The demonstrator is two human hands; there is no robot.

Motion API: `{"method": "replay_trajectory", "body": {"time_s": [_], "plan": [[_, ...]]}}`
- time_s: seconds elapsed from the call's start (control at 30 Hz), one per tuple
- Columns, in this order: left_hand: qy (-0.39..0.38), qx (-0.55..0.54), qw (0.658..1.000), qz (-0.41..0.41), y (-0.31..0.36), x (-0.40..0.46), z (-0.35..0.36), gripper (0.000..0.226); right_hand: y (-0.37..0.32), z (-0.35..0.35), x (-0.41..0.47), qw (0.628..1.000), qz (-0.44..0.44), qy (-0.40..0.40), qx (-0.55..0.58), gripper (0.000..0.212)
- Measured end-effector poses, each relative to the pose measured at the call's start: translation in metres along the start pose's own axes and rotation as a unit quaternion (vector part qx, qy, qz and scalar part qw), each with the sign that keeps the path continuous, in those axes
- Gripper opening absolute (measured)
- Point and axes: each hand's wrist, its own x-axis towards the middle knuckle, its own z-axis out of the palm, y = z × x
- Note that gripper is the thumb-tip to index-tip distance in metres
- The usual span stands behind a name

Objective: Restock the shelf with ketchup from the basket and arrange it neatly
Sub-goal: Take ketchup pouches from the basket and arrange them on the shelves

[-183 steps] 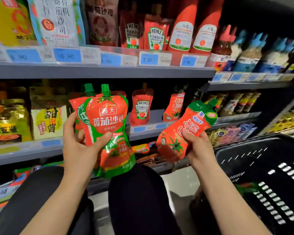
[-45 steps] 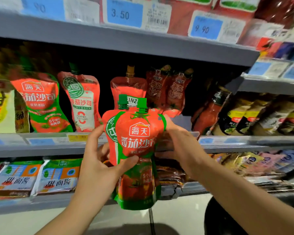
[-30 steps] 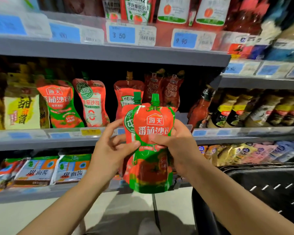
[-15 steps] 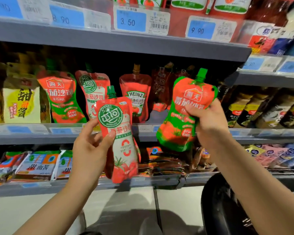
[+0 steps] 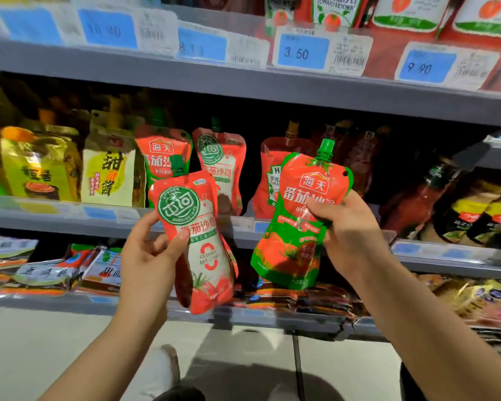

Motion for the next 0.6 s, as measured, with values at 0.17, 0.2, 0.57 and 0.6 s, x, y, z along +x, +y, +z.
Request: {"method": "replay_trajectory", "body": {"time_s": [0.17,0.2,0.57,0.6], "plan": [[0.047,-0.011,0.999,-0.008,0.007,0.003,-0.042,0.031,0.011,0.047,-0.006,0.999,0.029,-0.033,-0.011,0.034],[0.051,-0.014,0.999,-0.011,0.010,0.004,-0.050,0.030,0.014,0.057,-0.006,0.998,0.038,-0.039,-0.014,0.034],[-0.025,-0.076,0.996,-0.039,0.033,0.024,-0.089,0.030,0.040,0.169,-0.013,0.984,0.116,-0.131,-0.033,0.024],[-0.033,-0.077,0.996,-0.036,0.035,0.025,-0.091,0.032,0.041,0.176,-0.013,0.984,0.119,-0.126,-0.031,0.026]]}}
